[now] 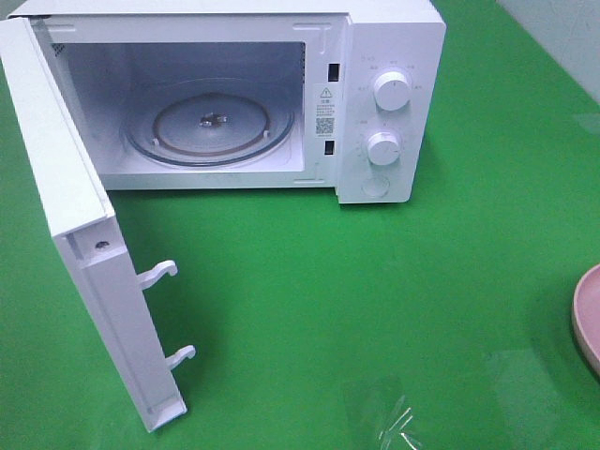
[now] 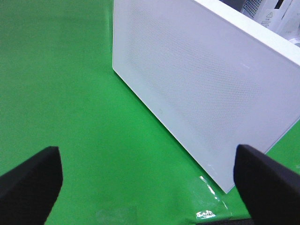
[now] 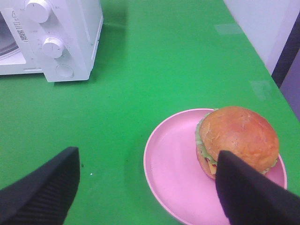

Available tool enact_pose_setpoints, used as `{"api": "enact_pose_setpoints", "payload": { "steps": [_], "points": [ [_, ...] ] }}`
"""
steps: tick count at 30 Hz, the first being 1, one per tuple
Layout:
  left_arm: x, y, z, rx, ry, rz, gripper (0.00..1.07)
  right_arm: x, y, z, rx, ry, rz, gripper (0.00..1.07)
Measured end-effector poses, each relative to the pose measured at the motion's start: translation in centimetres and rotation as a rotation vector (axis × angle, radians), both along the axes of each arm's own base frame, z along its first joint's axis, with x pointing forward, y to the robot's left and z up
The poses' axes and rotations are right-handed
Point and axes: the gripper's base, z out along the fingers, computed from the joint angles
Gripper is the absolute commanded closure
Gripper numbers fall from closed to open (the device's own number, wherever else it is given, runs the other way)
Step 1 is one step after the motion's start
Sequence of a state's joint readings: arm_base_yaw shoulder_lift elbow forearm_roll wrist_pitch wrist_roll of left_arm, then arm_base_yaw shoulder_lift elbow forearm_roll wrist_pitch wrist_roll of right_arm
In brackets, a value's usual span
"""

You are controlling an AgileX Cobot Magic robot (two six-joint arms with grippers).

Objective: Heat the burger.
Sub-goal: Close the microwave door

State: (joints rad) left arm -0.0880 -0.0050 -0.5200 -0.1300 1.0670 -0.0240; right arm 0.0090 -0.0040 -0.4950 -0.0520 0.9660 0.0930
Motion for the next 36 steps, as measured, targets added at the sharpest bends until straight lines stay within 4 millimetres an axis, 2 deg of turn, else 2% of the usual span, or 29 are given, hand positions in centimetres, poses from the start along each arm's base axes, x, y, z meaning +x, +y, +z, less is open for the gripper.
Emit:
{"api": "enact_pose_setpoints", "payload": {
  "steps": [5, 6, 7, 8, 10, 11, 12, 13, 14, 15, 16, 17, 18, 19, 20, 21, 22, 26, 28, 29, 30, 33, 35, 36],
  "points": [
    [0.0, 0.1, 0.6, -0.014, -0.048, 0.011, 0.23, 0.0, 0.0, 0.0, 0.0, 0.0, 0.0, 0.31],
    [0.2, 0.2, 1.1, -0.01, -0.099, 0.024, 0.3, 0.0, 0.0, 0.0, 0.0, 0.0, 0.0, 0.31],
    [0.2, 0.2, 1.1, -0.01, -0.099, 0.024, 0.3, 0.0, 0.0, 0.0, 0.0, 0.0, 0.0, 0.31],
    [0.3, 0.3, 1.4, -0.001, -0.135, 0.037, 0.38, 0.0, 0.0, 0.0, 0.0, 0.0, 0.0, 0.31],
    [0.4, 0.4, 1.5, 0.001, -0.146, 0.04, 0.41, 0.0, 0.0, 0.0, 0.0, 0.0, 0.0, 0.31],
    [0.8, 0.4, 1.8, 0.002, -0.162, 0.045, 0.49, 0.0, 0.0, 0.0, 0.0, 0.0, 0.0, 0.31],
    [0.8, 0.4, 1.8, 0.002, -0.162, 0.045, 0.49, 0.0, 0.0, 0.0, 0.0, 0.0, 0.0, 0.31],
    [1.4, 0.3, 2.1, -0.001, -0.165, 0.05, 0.56, 0.0, 0.0, 0.0, 0.0, 0.0, 0.0, 0.31],
    [1.4, 0.3, 2.1, -0.001, -0.165, 0.05, 0.56, 0.0, 0.0, 0.0, 0.0, 0.0, 0.0, 0.31],
    [2.3, 0.3, 2.4, 0.0, -0.16, 0.053, 0.68, 0.0, 0.0, 0.0, 0.0, 0.0, 0.0, 0.31],
    [2.6, 0.3, 2.5, 0.003, -0.157, 0.055, 0.74, 0.0, 0.0, 0.0, 0.0, 0.0, 0.0, 0.31],
    [2.6, 0.3, 2.5, 0.003, -0.157, 0.055, 0.74, 0.0, 0.0, 0.0, 0.0, 0.0, 0.0, 0.31],
    [3.7, 0.2, 2.7, 0.006, -0.141, 0.059, 0.87, 0.0, 0.0, 0.0, 0.0, 0.0, 0.0, 0.31],
    [3.7, 0.2, 2.7, 0.006, -0.141, 0.059, 0.87, 0.0, 0.0, 0.0, 0.0, 0.0, 0.0, 0.31],
    [4.7, 0.2, 2.9, 0.013, -0.137, 0.064, 1.0, 0.0, 0.0, 0.0, 0.0, 0.0, 0.0, 0.31],
    [4.7, 0.2, 2.9, 0.013, -0.137, 0.064, 1.0, 0.0, 0.0, 0.0, 0.0, 0.0, 0.0, 0.31],
    [5.8, 0.2, 3.1, 0.014, -0.136, 0.069, 1.07, 0.0, 0.0, 0.0, 0.0, 0.0, 0.0, 0.31],
    [7.0, 0.1, 3.4, 0.013, -0.156, 0.075, 1.07, 0.0, 0.0, 0.0, 0.0, 0.0, 0.0, 0.31],
    [8.8, 0.0, 3.3, 0.015, -0.196, 0.084, 1.07, 0.0, 0.0, 0.0, 0.0, 0.0, 0.0, 0.31],
    [8.8, 0.0, 3.3, 0.015, -0.196, 0.084, 1.07, 0.0, 0.0, 0.0, 0.0, 0.0, 0.0, 0.31],
    [9.7, 0.0, 2.9, 0.018, -0.198, 0.087, 1.07, 0.0, 0.0, 0.0, 0.0, 0.0, 0.0, 0.31],
    [10.2, 0.0, 2.6, 0.022, -0.199, 0.089, 1.07, 0.0, 0.0, 0.0, 0.0, 0.0, 0.0, 0.31],
    [11.9, -0.1, 1.3, 0.029, -0.203, 0.094, 1.07, 0.0, 0.0, 0.0, 0.0, 0.0, 0.0, 0.31],
    [11.9, -0.1, 1.3, 0.029, -0.203, 0.094, 1.07, 0.0, 0.0, 0.0, 0.0, 0.0, 0.0, 0.31]
  ]
}}
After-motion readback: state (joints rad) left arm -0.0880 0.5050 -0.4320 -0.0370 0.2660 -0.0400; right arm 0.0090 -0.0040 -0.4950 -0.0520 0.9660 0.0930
